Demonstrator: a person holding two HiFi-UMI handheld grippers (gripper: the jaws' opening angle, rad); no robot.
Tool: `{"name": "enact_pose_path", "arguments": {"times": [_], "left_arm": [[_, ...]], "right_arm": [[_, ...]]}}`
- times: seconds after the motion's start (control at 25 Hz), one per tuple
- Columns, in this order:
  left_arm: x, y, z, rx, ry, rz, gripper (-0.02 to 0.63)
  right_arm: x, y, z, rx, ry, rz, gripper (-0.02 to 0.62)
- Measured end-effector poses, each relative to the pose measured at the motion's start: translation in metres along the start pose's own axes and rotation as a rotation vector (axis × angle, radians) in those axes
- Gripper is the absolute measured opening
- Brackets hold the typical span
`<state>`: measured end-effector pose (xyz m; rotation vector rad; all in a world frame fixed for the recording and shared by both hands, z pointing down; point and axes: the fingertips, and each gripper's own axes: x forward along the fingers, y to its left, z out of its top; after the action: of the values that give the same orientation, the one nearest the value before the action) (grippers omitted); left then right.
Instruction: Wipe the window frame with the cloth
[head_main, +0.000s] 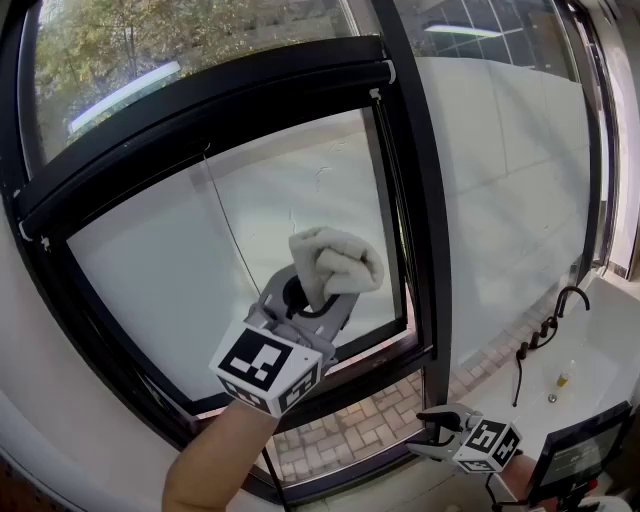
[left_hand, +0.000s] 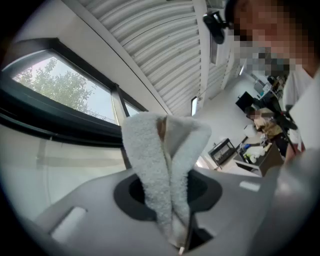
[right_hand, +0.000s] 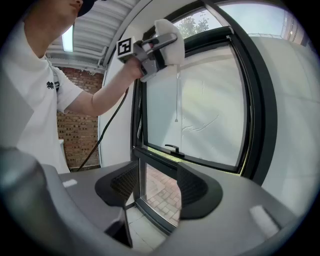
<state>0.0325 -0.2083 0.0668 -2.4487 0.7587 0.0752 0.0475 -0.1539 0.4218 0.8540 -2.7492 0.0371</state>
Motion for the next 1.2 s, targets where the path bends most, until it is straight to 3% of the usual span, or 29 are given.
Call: {"name": "enact_pose_path", "arguments": {"times": [0.12,0.36,0.6,0.8,1.0,1.2], "left_arm": [[0.066,0.029,0.023,0.021,-0.006,0.033,0.135],[0.174,0.099,0.065,0.059,-0.008,0.192,0.135],[0.244,0.134,0.082,0.112,0.044,0.286,0.135],[0.272,0.156,0.076,0.118,0.089,0.35,0.135],[0.256,0.176,0.072,0.129,0.111,0.432,0.137],[0.238,0.176,0.072,0.157,0.141,0.422,0.137]], "right_arm": [[-0.017,-0.024,-0.008,0.005,0.004,-0.005,0.245],[-0.063,-0.082,-0.033,0.043,-0.023,-0.063,0.245],[-0.1,-0.128,-0.057,0.093,-0.03,-0.126,0.245],[-0.112,-0.151,-0.07,0.117,-0.032,-0.122,0.245],[-0.114,-0.166,-0.083,0.13,-0.02,-0.069,0.245],[-0.104,-0.169,-0.085,0.114,-0.018,-0.024,0.245]]}}
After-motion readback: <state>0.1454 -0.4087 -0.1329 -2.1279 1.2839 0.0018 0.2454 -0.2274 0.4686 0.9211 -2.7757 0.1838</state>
